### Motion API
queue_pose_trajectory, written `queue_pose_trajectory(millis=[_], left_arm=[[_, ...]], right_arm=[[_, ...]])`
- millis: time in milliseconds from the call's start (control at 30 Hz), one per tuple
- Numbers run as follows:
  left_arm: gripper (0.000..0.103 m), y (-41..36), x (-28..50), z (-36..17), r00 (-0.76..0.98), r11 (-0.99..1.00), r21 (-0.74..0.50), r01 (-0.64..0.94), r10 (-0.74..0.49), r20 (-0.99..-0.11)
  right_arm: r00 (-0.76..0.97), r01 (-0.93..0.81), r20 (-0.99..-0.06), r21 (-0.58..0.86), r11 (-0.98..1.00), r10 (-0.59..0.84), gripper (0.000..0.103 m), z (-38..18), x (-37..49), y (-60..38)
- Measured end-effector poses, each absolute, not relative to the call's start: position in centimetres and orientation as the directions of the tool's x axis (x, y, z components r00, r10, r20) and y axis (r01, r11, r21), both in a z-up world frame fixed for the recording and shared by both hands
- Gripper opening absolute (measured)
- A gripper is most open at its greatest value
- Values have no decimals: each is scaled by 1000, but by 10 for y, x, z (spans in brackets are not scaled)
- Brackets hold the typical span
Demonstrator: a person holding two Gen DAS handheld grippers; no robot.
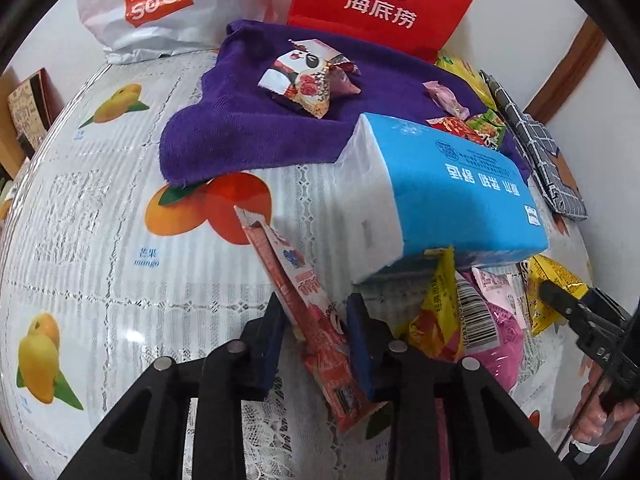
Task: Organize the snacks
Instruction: 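Grasp the pink stick packet with the left tool while the right tool grasps the yellow bag, then carry the pink stick packet and yellow bag with both tools over the purple towel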
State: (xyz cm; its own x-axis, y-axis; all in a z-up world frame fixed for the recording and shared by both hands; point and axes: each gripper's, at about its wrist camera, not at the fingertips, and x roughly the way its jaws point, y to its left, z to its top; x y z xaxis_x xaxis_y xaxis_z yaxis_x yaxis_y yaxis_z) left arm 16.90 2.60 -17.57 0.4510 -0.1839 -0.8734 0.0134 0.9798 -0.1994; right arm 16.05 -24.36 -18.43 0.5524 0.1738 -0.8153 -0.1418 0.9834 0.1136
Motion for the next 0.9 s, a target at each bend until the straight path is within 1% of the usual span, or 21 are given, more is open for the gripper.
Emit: queue_pose_trajectory(millis=[33,100,133,167,200,300,567,900], left_arm=[[30,25,169,-176,456,981,-193,16,-179,-872],[26,24,169,-176,462,982,-189,19,-177,-869],[24,25,169,-176,461,980,-196,21,-184,-868],[22,27,170,-177,459,977,-213,19,-197,-866],[21,29,170,-176,457,975,-223,16,-205,-865],[19,35,170,-174,464,973,-231,4,-206,-861],[18,48,158,-158,503,968,-251,-10,-212,-838],[18,50,141,-126,558,961,-275,8,-233,-796]], right_arm=[[547,-140,-819,111,984,170,56,-188,162,-242],[537,-133,-829,100,986,156,55,-194,165,-239],[532,-131,-833,99,986,154,49,-196,167,-238],[537,-130,-830,93,987,149,47,-197,167,-237],[542,-130,-828,88,988,145,42,-196,166,-237],[555,-135,-818,91,987,151,38,-190,163,-238],[601,-119,-787,81,990,137,37,-165,150,-244],[665,-126,-735,68,990,135,37,-122,131,-234]])
